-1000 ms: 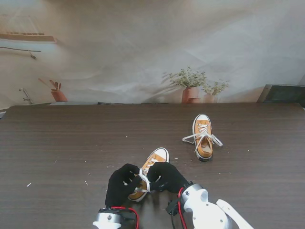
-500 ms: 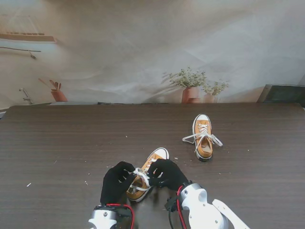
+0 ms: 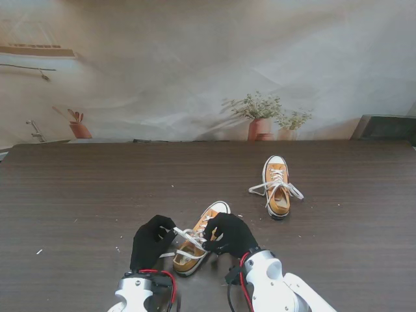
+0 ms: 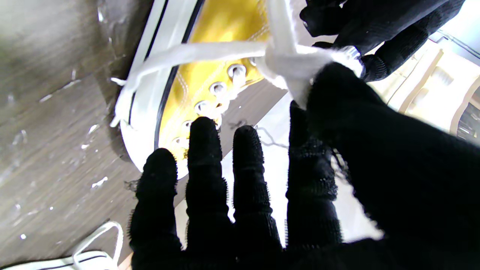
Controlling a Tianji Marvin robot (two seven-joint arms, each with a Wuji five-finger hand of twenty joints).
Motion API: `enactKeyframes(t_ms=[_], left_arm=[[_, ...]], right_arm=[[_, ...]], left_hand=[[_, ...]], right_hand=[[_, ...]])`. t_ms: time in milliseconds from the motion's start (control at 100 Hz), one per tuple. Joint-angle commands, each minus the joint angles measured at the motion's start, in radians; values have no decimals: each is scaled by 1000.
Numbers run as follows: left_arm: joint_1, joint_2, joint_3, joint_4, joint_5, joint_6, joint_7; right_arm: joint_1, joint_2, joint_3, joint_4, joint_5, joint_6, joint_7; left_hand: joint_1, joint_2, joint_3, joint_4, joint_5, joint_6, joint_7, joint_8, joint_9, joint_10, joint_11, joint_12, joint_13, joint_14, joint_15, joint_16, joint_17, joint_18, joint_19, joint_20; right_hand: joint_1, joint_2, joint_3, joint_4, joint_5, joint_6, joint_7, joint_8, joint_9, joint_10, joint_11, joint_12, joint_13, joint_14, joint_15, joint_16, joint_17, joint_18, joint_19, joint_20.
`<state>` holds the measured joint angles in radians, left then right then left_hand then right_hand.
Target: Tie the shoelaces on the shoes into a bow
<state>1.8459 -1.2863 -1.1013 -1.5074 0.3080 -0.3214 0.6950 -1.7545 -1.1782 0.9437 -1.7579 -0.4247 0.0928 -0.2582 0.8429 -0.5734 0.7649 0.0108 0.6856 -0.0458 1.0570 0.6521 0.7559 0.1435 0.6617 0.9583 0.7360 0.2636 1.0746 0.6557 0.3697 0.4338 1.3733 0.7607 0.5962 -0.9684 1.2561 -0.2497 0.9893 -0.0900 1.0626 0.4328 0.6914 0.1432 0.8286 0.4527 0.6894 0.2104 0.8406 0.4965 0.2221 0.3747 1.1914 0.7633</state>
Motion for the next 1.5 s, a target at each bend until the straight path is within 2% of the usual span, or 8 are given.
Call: enactKeyframes(t_ms=[0, 430, 640, 1120, 1220, 1290, 1390, 1490], left_arm=[[-13, -1, -6, 4, -7, 15, -21], [-60, -7, -12, 48, -41, 51, -33], [-51, -5, -21, 39, -43, 65, -36], [-20, -1, -44, 24, -44, 59, -40], [-11, 9, -44, 5, -43, 57, -78], [-5, 23, -45, -11, -41, 49, -131], [-7, 43, -39, -25, -5, 42, -188], [-16, 56, -25, -37, 18, 47, -226]], right_arm=[[4, -3, -1, 7, -7, 5, 3], [-6, -10, 14, 18, -68, 27, -64], [-21, -8, 26, 11, -112, 61, -81], [-61, 6, 39, -19, -216, 112, -93], [-56, 4, 37, -15, -209, 96, -98], [-54, 3, 35, -12, -201, 90, -100], [-51, 3, 33, -9, -198, 84, -99], [-49, 4, 32, -9, -197, 80, -95]], left_hand=[[-2, 19, -30, -18, 1, -59, 6, 9, -9, 3, -7, 11, -21, -4, -2, 28, -8, 27, -2, 21], [10, 25, -49, -18, 10, -57, -5, -14, -5, 4, -11, 7, -23, 0, -9, 27, -15, 29, -7, 23], [12, 26, -56, -17, 13, -59, -5, -24, -6, 4, -11, 7, -25, 0, -13, 27, -17, 29, -9, 24], [28, 41, -91, -20, 7, -62, -9, -50, -11, -3, -33, -9, -39, 9, -28, 28, -35, 30, -19, 28], [76, 99, -289, -28, -3, -89, -146, -130, -64, -11, -33, -99, -57, 10, -43, 40, -58, 23, -34, 44], [72, 125, -388, -46, -28, -104, -350, -283, -115, -22, -19, -229, -88, 0, -63, 43, -89, 2, -44, 49], [-66, 130, -232, -73, -71, -118, -560, -340, -153, -36, -36, -247, -117, -22, -87, 53, -115, -26, -57, 58], [-87, 100, -188, -77, -107, -133, -649, -376, -171, -42, -43, -248, -127, -31, -98, 55, -129, -40, -62, 58]], right_hand=[[56, -22, 41, 7, 57, -63, 49, -24, 26, -25, -1, 18, 15, 2, -1, 10, 1, -3, 12, -8], [79, -33, 127, 23, -1, 26, 160, -84, 29, -23, 6, 15, 9, 9, 7, 9, -10, -4, 20, -10], [97, -129, 228, 16, 21, 99, 210, -87, 44, -17, 13, 12, 20, 14, 15, 9, -2, -1, 30, -10], [73, -220, 286, 0, 84, 65, 171, -31, 89, -18, 9, 8, 61, 16, 17, 2, 39, 6, 50, -24], [67, -211, 282, 2, 81, 58, 168, -26, 91, -21, 9, 9, 65, 15, 16, 1, 42, 6, 51, -26], [65, -205, 277, 3, 78, 58, 166, -24, 91, -21, 8, 9, 65, 15, 16, 1, 42, 8, 51, -27], [66, -201, 275, 6, 76, 57, 165, -21, 91, -21, 8, 9, 64, 14, 15, 1, 42, 8, 51, -29], [66, -200, 273, 8, 74, 61, 166, -17, 93, -20, 8, 10, 65, 15, 15, 1, 44, 8, 52, -30]])
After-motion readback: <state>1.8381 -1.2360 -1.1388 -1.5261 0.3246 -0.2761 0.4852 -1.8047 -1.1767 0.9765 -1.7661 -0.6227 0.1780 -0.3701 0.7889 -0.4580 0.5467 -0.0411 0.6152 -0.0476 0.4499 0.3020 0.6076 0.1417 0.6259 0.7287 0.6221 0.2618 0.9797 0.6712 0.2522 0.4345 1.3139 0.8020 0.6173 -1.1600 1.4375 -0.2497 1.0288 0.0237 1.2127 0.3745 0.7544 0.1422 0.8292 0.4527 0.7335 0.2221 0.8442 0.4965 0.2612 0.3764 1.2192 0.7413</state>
